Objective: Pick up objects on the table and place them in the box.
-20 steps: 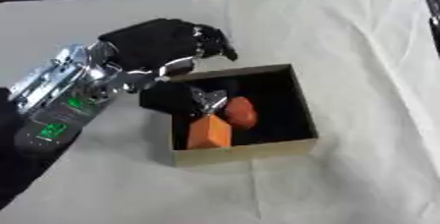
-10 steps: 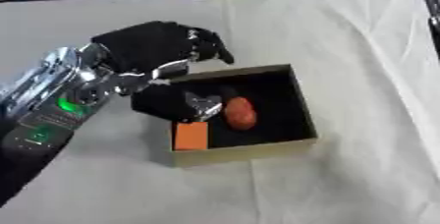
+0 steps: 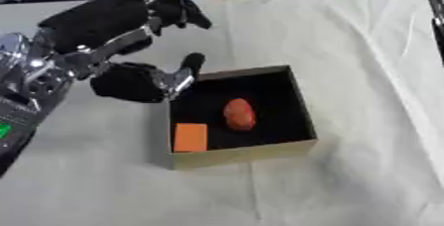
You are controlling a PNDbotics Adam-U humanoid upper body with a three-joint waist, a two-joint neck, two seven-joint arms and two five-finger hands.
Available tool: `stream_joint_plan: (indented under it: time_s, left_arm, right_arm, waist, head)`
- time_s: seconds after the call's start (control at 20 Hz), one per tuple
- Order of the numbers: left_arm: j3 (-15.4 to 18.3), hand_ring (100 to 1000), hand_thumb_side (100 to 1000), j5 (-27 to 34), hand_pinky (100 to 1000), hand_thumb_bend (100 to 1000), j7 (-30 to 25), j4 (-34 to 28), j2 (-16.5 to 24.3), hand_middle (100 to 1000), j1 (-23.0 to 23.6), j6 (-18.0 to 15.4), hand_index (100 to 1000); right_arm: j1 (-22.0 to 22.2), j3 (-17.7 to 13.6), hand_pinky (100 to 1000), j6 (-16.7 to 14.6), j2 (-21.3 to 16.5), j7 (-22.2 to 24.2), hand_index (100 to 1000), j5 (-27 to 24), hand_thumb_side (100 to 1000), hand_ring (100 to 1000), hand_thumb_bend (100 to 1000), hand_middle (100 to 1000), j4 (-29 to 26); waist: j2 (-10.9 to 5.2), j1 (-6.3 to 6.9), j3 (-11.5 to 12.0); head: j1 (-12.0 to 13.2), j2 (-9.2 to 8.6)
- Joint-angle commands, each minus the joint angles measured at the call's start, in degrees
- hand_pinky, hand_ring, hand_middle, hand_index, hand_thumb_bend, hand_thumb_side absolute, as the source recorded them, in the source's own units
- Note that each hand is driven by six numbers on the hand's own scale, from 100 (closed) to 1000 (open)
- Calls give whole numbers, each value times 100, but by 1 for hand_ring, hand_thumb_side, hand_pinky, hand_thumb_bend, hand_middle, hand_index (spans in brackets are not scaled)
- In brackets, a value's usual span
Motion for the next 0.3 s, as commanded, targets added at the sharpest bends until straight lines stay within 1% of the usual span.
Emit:
stream_joint_plan:
  time_s: [0.05, 0.1, 0.25, 0.3]
  left_arm:
    - [486, 746, 741, 336, 594, 100, 514, -86, 251, 796, 126, -148, 867]
    - [625, 740, 764, 448, 590, 100, 698, -86, 261, 796, 219, -195, 862]
    - [1054, 732, 768, 812, 585, 100, 1257, -86, 244, 794, 535, -323, 860]
    - [1176, 727, 780, 915, 584, 100, 1411, -86, 230, 793, 637, -358, 861]
  right_arm:
    - [-53, -58, 868, 1, -215, -73, 745, -97, 806, 745, 139, 565, -325]
    - [-31, -54, 868, 0, -234, -89, 745, -122, 803, 746, 138, 567, -400]
    - [51, -47, 868, 6, -283, -148, 746, -213, 800, 747, 129, 569, -627]
    - [80, -45, 870, 11, -291, -151, 746, -236, 797, 749, 111, 571, -690]
  waist:
    - [-125, -12, 27]
    - [-124, -15, 39]
    - [-123, -26, 80]
    - [-123, -31, 91]
  head:
    - [-21, -36]
    - [-16, -39]
    - [7, -55]
    - [12, -61]
